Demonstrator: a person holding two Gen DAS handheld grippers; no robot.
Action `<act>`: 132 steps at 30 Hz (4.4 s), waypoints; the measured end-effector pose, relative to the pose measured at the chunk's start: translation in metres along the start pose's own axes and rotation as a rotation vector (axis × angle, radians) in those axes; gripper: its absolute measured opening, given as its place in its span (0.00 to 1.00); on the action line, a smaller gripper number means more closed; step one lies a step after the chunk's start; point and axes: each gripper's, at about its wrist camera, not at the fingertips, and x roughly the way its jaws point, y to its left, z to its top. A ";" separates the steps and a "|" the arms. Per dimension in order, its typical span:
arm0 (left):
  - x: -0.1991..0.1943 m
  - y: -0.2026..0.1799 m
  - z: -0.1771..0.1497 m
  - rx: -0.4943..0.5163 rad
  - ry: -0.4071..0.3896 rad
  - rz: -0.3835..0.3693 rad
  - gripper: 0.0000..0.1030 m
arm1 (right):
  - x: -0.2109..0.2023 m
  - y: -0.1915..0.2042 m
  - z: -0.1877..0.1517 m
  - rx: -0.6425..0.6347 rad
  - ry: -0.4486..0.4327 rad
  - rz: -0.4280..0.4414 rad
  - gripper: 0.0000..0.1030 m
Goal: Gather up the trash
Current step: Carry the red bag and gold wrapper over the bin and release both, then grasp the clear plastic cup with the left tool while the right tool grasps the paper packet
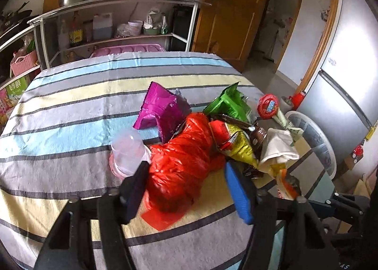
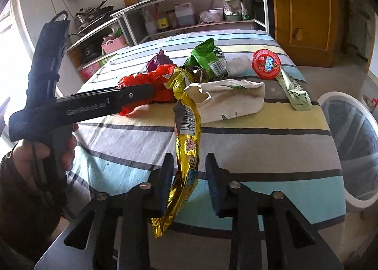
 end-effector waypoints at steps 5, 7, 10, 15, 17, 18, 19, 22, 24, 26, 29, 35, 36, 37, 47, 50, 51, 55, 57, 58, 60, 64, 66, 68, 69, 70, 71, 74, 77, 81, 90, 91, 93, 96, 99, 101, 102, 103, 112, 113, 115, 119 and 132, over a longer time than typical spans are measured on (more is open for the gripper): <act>-0.001 0.000 0.000 0.002 0.006 0.004 0.51 | -0.003 -0.004 0.001 0.015 -0.015 0.003 0.16; -0.002 0.000 -0.001 0.001 0.007 0.006 0.51 | -0.005 -0.006 0.000 0.016 -0.021 0.005 0.14; -0.006 -0.001 -0.001 -0.001 -0.001 0.006 0.50 | -0.007 -0.006 0.000 0.015 -0.028 0.009 0.12; -0.018 0.000 -0.005 -0.020 -0.023 0.006 0.50 | -0.011 -0.006 0.001 0.010 -0.043 0.022 0.10; -0.025 0.001 -0.007 -0.024 -0.036 0.006 0.50 | -0.013 -0.007 0.001 0.010 -0.050 0.034 0.09; -0.029 0.001 -0.008 -0.029 -0.043 0.008 0.50 | -0.015 -0.007 0.001 0.010 -0.054 0.038 0.09; -0.032 0.001 -0.008 -0.029 -0.049 0.008 0.50 | -0.016 -0.007 0.001 0.008 -0.059 0.042 0.09; -0.042 0.001 -0.008 -0.025 -0.066 0.018 0.50 | -0.022 -0.006 0.002 0.003 -0.078 0.048 0.09; -0.046 0.000 -0.007 -0.027 -0.075 0.020 0.50 | -0.026 -0.007 0.003 0.004 -0.090 0.054 0.09; -0.051 -0.002 -0.006 -0.027 -0.086 0.009 0.50 | -0.031 -0.007 0.004 0.007 -0.104 0.054 0.09; -0.057 -0.009 -0.002 -0.018 -0.106 0.005 0.50 | -0.037 -0.010 0.007 0.018 -0.124 0.051 0.09; -0.060 -0.027 0.007 0.013 -0.124 -0.021 0.50 | -0.054 -0.022 0.012 0.042 -0.160 0.018 0.09; -0.060 -0.032 0.009 0.020 -0.126 -0.032 0.50 | -0.058 -0.025 0.013 0.046 -0.169 0.008 0.09; -0.060 -0.035 0.010 0.024 -0.126 -0.039 0.50 | -0.061 -0.029 0.013 0.051 -0.175 0.000 0.09; -0.040 -0.098 0.032 0.116 -0.120 -0.158 0.50 | -0.094 -0.086 0.022 0.149 -0.235 -0.101 0.09; -0.033 -0.121 0.038 0.144 -0.113 -0.198 0.50 | -0.105 -0.105 0.023 0.177 -0.253 -0.132 0.09; -0.029 -0.129 0.041 0.154 -0.109 -0.214 0.50 | -0.108 -0.112 0.023 0.185 -0.258 -0.146 0.09; -0.016 -0.159 0.045 0.202 -0.091 -0.245 0.51 | -0.115 -0.139 0.024 0.222 -0.259 -0.175 0.09; -0.007 -0.173 0.048 0.216 -0.073 -0.271 0.51 | -0.117 -0.154 0.023 0.241 -0.259 -0.191 0.09; -0.002 -0.181 0.050 0.220 -0.063 -0.285 0.51 | -0.118 -0.160 0.023 0.249 -0.258 -0.201 0.09; 0.008 -0.196 0.051 0.235 -0.048 -0.295 0.51 | -0.117 -0.176 0.022 0.264 -0.245 -0.217 0.09; 0.024 -0.227 0.048 0.268 -0.008 -0.325 0.51 | -0.110 -0.209 0.017 0.305 -0.198 -0.264 0.09; 0.034 -0.239 0.046 0.280 0.014 -0.323 0.51 | -0.105 -0.223 0.013 0.317 -0.175 -0.287 0.09; 0.045 -0.251 0.044 0.301 0.030 -0.318 0.51 | -0.097 -0.237 0.009 0.338 -0.150 -0.308 0.09; 0.053 -0.256 0.043 0.305 0.049 -0.317 0.51 | -0.094 -0.244 0.006 0.343 -0.139 -0.314 0.09; 0.058 -0.259 0.042 0.307 0.059 -0.313 0.51 | -0.090 -0.249 0.005 0.349 -0.124 -0.322 0.09; 0.065 -0.262 0.041 0.303 0.076 -0.303 0.51 | -0.085 -0.254 0.005 0.356 -0.107 -0.337 0.09; 0.074 -0.270 0.040 0.317 0.092 -0.299 0.51 | -0.075 -0.268 0.002 0.364 -0.071 -0.358 0.09; 0.078 -0.274 0.038 0.316 0.102 -0.291 0.51 | -0.068 -0.277 -0.003 0.374 -0.053 -0.372 0.09; 0.080 -0.273 0.038 0.301 0.110 -0.285 0.59 | -0.063 -0.286 -0.005 0.396 -0.030 -0.389 0.12; 0.067 -0.257 0.044 0.267 0.076 -0.268 0.65 | -0.067 -0.276 -0.003 0.403 -0.049 -0.395 0.35; 0.063 -0.254 0.044 0.268 0.064 -0.267 0.65 | -0.069 -0.274 -0.002 0.400 -0.055 -0.394 0.35; 0.053 -0.247 0.045 0.267 0.039 -0.259 0.65 | -0.072 -0.268 0.000 0.393 -0.068 -0.389 0.35; 0.042 -0.237 0.048 0.253 0.014 -0.251 0.65 | -0.077 -0.256 0.006 0.373 -0.093 -0.373 0.35; 0.031 -0.223 0.051 0.232 -0.014 -0.236 0.66 | -0.084 -0.241 0.012 0.353 -0.128 -0.352 0.35; 0.022 -0.213 0.051 0.222 -0.034 -0.216 0.67 | -0.086 -0.230 0.016 0.338 -0.146 -0.335 0.35; 0.018 -0.207 0.051 0.212 -0.043 -0.208 0.67 | -0.087 -0.225 0.019 0.328 -0.152 -0.326 0.35; 0.013 -0.201 0.050 0.204 -0.055 -0.205 0.67 | -0.087 -0.219 0.021 0.316 -0.159 -0.316 0.35; -0.018 -0.143 0.046 0.124 -0.120 -0.111 0.70 | -0.073 -0.172 0.037 0.225 -0.171 -0.233 0.35; -0.020 -0.138 0.044 0.130 -0.128 -0.086 0.70 | -0.069 -0.166 0.040 0.211 -0.169 -0.223 0.35; -0.026 -0.124 0.042 0.116 -0.142 -0.050 0.71 | -0.063 -0.158 0.044 0.188 -0.164 -0.209 0.35; -0.035 -0.095 0.039 0.071 -0.159 -0.020 0.72 | -0.044 -0.138 0.055 0.139 -0.140 -0.165 0.35; -0.043 0.008 0.019 -0.090 -0.139 0.131 0.75 | 0.015 -0.115 0.080 0.040 -0.049 -0.140 0.36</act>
